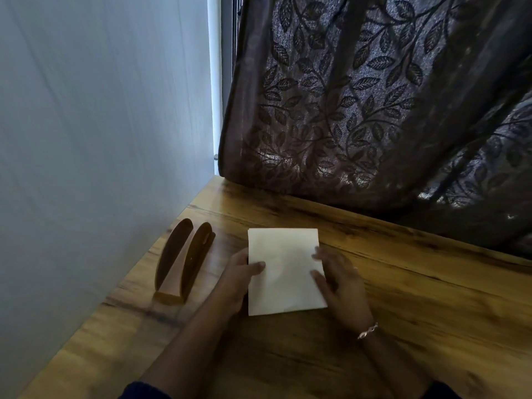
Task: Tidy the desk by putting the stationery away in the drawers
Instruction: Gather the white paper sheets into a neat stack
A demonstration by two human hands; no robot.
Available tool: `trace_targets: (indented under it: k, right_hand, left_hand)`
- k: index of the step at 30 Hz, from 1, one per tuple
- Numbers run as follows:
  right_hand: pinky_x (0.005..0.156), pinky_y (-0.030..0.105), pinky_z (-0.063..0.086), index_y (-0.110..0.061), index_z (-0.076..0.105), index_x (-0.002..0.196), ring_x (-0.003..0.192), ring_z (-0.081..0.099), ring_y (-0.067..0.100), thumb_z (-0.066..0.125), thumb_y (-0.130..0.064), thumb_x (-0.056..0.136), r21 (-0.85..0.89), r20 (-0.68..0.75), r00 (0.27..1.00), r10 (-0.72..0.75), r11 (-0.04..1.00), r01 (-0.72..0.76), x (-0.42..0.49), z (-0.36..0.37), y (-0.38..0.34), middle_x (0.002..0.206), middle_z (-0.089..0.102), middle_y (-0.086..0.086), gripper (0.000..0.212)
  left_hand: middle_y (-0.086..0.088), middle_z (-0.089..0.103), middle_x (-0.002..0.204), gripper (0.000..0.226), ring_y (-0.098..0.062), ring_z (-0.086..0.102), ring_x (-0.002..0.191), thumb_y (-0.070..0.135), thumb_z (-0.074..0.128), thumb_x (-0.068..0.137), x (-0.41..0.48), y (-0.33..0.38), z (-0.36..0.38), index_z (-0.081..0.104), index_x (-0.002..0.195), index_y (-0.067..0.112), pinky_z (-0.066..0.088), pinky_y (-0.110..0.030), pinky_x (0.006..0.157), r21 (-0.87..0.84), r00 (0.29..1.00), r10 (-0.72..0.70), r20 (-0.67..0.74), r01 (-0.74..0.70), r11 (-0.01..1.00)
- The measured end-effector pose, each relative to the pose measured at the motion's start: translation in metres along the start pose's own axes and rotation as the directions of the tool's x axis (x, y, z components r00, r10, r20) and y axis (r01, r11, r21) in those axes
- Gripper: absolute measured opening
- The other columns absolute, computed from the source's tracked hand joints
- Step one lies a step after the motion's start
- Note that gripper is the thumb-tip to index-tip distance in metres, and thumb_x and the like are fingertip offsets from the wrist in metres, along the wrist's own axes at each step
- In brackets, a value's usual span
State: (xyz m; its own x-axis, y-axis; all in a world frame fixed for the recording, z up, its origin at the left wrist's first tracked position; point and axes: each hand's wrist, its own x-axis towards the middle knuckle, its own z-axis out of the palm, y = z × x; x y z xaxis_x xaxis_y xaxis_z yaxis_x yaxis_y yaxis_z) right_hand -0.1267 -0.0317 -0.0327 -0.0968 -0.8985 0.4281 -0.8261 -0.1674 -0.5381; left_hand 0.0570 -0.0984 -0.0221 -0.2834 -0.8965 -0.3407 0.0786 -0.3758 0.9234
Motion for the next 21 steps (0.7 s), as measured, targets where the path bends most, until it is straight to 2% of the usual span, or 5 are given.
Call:
trace_targets:
  k: [3,6,12,16,21]
  right_hand:
    - [0.096,0.028,0.043,-0.02,0.049,0.129,0.119,0.048,0.014,0.063,-0.033,0.083,0.501,0.055,0.891,0.451,0.759,-0.415,0.02,-0.013,0.0,0.134,0.049,0.0,0.049]
    - [0.103,0.044,0.042,-0.018,0.052,0.124,0.115,0.056,0.019,0.067,-0.025,0.074,0.769,0.237,0.847,0.475,0.441,-0.463,0.036,-0.027,0.006,0.125,0.06,0.002,0.053]
    - [0.078,0.031,0.053,-0.015,0.062,0.103,0.093,0.065,0.021,0.064,0.006,0.075,0.789,0.207,0.882,0.424,0.46,-0.407,0.033,-0.029,0.003,0.099,0.07,0.003,0.035]
    - [0.082,0.032,0.052,-0.013,0.06,0.113,0.1,0.064,0.021,0.059,0.001,0.083,0.752,0.261,0.865,0.429,0.471,-0.461,0.024,-0.023,0.006,0.108,0.068,0.003,0.034]
    - [0.067,0.022,0.053,-0.015,0.062,0.105,0.081,0.066,0.011,0.055,-0.009,0.089,0.735,0.203,0.875,0.441,0.522,-0.433,0.036,-0.039,-0.005,0.094,0.07,-0.003,0.019]
  left_hand:
    - [0.002,0.062,0.095,0.016,-0.022,0.057,0.095,0.007,0.052,0.091,-0.001,0.011,-0.002,0.058,0.1,0.018,0.046,-0.029,0.069,0.035,0.98,0.173,0.094,-0.177,0.984]
    - [-0.001,0.065,0.102,0.024,-0.023,0.059,0.099,0.024,0.057,0.079,-0.001,0.023,0.001,0.06,0.103,0.021,0.051,-0.038,0.08,0.077,0.927,0.305,0.218,-0.328,0.942]
    - [-0.001,0.063,0.105,0.027,-0.023,0.058,0.102,0.024,0.056,0.081,-0.002,0.016,0.001,0.057,0.108,0.026,0.053,-0.042,0.085,0.173,0.899,0.328,0.291,-0.386,0.906]
    - [0.007,0.06,0.101,0.025,-0.009,0.057,0.096,0.005,0.053,0.091,-0.002,0.001,0.0,0.055,0.111,0.019,0.052,-0.023,0.078,0.222,0.918,0.315,0.241,-0.368,0.903]
    - [0.004,0.063,0.103,0.017,-0.014,0.058,0.098,0.017,0.059,0.086,-0.006,0.005,0.003,0.056,0.1,0.028,0.05,-0.036,0.086,0.113,0.933,0.252,0.256,-0.288,0.951]
